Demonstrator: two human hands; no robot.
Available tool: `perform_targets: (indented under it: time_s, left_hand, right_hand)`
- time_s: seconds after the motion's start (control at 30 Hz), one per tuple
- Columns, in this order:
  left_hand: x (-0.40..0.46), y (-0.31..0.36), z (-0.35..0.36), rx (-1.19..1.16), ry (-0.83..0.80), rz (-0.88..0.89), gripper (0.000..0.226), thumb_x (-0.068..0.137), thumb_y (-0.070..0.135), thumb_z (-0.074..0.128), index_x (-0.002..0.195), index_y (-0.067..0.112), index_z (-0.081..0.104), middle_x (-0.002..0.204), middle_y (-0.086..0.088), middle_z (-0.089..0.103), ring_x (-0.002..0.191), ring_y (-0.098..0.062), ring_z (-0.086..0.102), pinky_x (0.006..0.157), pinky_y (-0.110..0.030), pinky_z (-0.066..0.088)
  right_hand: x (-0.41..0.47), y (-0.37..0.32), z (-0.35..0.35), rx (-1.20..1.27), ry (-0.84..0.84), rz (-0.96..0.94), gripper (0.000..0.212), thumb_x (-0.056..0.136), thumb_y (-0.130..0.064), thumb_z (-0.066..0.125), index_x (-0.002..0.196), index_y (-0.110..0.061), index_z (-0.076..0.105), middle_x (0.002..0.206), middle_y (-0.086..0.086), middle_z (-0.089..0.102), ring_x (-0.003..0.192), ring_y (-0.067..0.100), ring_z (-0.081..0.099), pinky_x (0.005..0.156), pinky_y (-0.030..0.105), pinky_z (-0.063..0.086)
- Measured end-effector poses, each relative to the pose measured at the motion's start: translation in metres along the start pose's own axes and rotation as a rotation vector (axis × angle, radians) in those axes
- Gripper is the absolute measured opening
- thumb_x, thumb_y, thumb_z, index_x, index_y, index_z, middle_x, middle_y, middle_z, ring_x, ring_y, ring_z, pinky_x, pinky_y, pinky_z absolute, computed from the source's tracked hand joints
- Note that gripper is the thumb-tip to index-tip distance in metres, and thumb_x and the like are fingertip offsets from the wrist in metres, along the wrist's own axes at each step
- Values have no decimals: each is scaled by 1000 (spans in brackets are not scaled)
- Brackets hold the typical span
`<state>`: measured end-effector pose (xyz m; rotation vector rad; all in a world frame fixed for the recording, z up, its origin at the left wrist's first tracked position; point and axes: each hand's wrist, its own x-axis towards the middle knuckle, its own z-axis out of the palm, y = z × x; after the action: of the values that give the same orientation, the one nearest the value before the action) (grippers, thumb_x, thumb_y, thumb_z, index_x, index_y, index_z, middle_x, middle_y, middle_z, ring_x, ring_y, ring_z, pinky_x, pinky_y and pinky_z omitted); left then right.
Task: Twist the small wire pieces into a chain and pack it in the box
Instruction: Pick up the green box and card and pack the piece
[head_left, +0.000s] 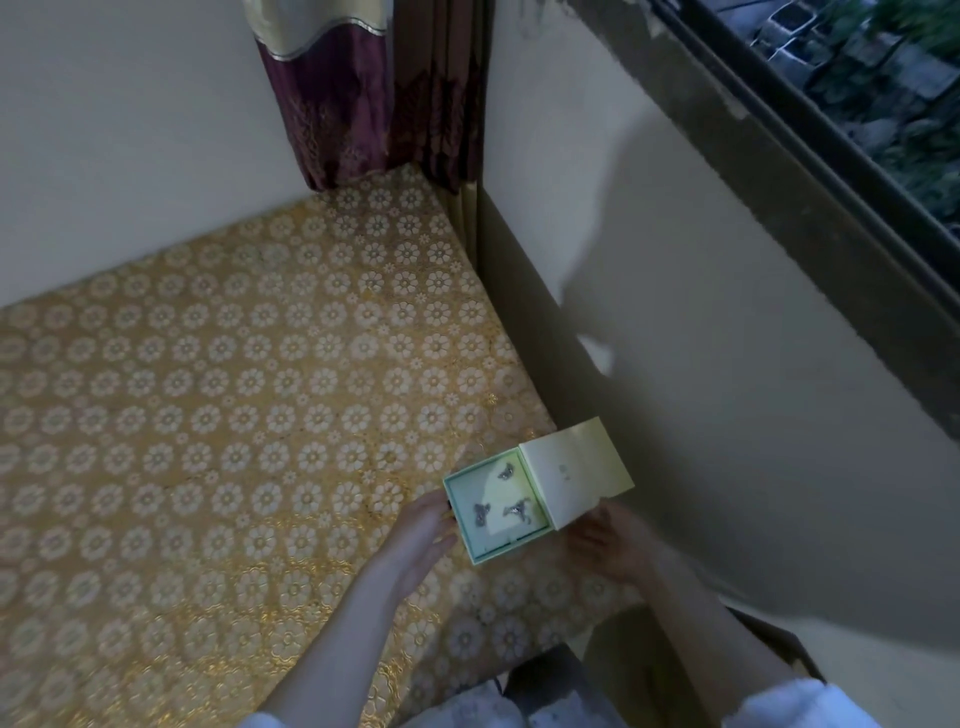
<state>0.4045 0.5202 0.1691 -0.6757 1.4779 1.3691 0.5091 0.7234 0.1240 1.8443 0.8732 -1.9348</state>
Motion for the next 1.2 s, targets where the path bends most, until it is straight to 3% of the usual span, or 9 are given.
perform_targets:
  time_s: [0.07,0.2,0.3,0.43,0.57,0.8,0.93,1.07,1.2]
  left_hand:
    - [-2,5,1,2,-3,-10,16,99,11,43,88,17,53,96,-4,61,95,-19,56,104,-41,38]
    - [1,5,-1,18,-17,-29,12,98,13,45,90,15,54,96,-4,60,102,-22,53,102,-40,38]
    - [3,3,-3,10,-34,-16,14,98,18,45,91,15,57,96,-4,62,96,-20,56,100,-40,38]
    - [2,0,-6,-17,-53,-5,31,101,30,38,119,9,49,111,-4,57,105,-21,52,102,-41,34]
    - [4,-4,-15,-134,-70,-56,67,98,51,28,146,4,22,149,-13,33,137,-28,31,114,-45,24]
    - [-5,-9,-29,-262,-130,-125,78,91,67,18,145,11,28,147,-15,37,136,-30,32,113,-53,17]
    - [-4,-16,-38,-373,-95,-129,75,91,67,20,137,11,39,136,-16,49,125,-32,45,110,-52,25]
    - [-5,-27,-45,-365,-13,-83,64,97,54,26,144,10,32,145,-12,39,132,-28,37,111,-49,23]
    - [-2,-31,-41,-305,-29,-68,61,99,48,26,146,9,26,152,-9,29,137,-25,30,113,-45,18]
  right_hand:
    - [-4,-7,5,159,-39,-1,42,99,-28,42,131,0,43,126,18,48,116,31,50,91,41,40]
    - [-9,-5,14,256,-74,-98,42,99,-37,40,128,-7,46,116,15,56,84,25,56,79,37,44]
    - [-13,0,12,352,-89,-134,45,99,-40,37,134,-11,42,108,13,58,101,30,55,92,42,41]
    - [-25,5,4,433,-186,-204,55,99,-48,31,136,-9,39,129,17,51,125,32,46,110,42,32]
    - [-41,14,-2,157,-207,-368,57,95,-50,33,133,-9,45,129,14,53,124,29,48,111,45,31]
    - [-54,27,-8,-97,-327,-402,38,93,-41,40,98,-12,64,113,5,60,109,21,55,100,37,39]
    - [-52,30,-1,-398,-310,-477,35,94,-39,48,114,-16,64,121,-4,59,108,10,56,86,23,44]
    - [-44,30,10,-753,-247,-657,29,94,-53,37,116,-41,53,117,-27,49,111,1,48,94,27,41]
    - [-30,27,18,-863,-217,-619,50,96,-48,39,140,-25,41,143,-6,40,132,18,39,109,42,35]
